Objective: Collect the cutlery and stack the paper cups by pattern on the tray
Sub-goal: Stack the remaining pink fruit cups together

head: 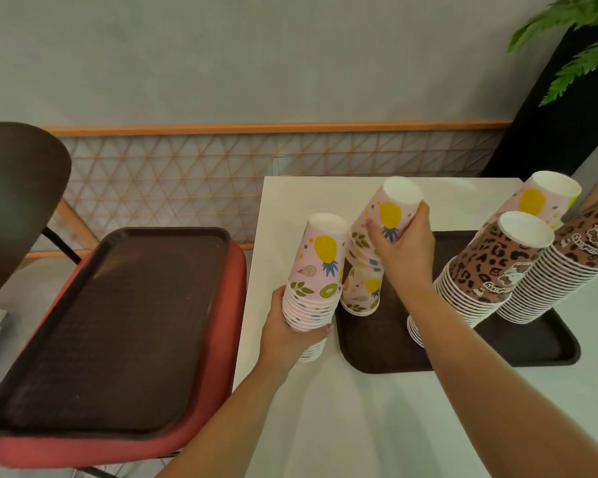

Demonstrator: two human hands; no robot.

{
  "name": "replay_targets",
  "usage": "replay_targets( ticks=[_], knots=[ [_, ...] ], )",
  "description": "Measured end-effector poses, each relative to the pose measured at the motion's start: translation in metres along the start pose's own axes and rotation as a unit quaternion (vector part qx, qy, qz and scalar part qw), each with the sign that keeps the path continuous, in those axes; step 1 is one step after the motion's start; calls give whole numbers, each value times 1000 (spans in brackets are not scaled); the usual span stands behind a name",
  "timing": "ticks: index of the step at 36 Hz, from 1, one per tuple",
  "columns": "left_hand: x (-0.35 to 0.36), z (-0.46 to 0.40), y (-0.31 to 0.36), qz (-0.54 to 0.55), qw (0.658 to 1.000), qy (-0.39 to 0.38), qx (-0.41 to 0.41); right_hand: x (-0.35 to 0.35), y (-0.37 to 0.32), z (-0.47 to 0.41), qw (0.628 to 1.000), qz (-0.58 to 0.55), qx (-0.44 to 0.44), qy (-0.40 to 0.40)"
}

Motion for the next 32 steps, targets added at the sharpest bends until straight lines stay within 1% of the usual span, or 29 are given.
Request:
replay_targets(
  ticks=[7,13,15,17,19,21,23,26,29,32],
  knots=[
    [1,-1,5,4,1000,-1,0,21,31,22,998,41,27,-51],
    [4,0,8,12,1000,-2,1,28,51,38,988,48,73,-130],
    [4,1,7,16,1000,-3,0,27,51,42,986,49,74,-142],
    [5,1,7,14,1000,-3,1,23,45,45,988,45,67,-128],
    [7,2,8,9,1000,-4,4,17,33,45,993,40,54,-94],
    [9,3,11,8,1000,-5,7,8,15,45,998,20,8,-53],
    [11,4,12,10,1000,-7,10,0,-3,45,998,-18,-33,-52],
    [13,4,13,14,1000,-13,11,-5,-26,46,988,-50,-59,-136],
    [14,3,12,18,1000,-12,11,-3,-39,47,970,-58,-56,-229],
    [17,3,12,12,1000,-16,13,-1,-42,48,967,-47,-45,-248]
  ],
)
Point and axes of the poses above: each hand's wrist, its own z-axis away from the middle knuckle, its own x-axis out of the palm, y = z × x, the point moved 2 cm from there along -z, towards the middle knuckle, and after that the axes turned 13 degrees about z, right-handed, at the moved point
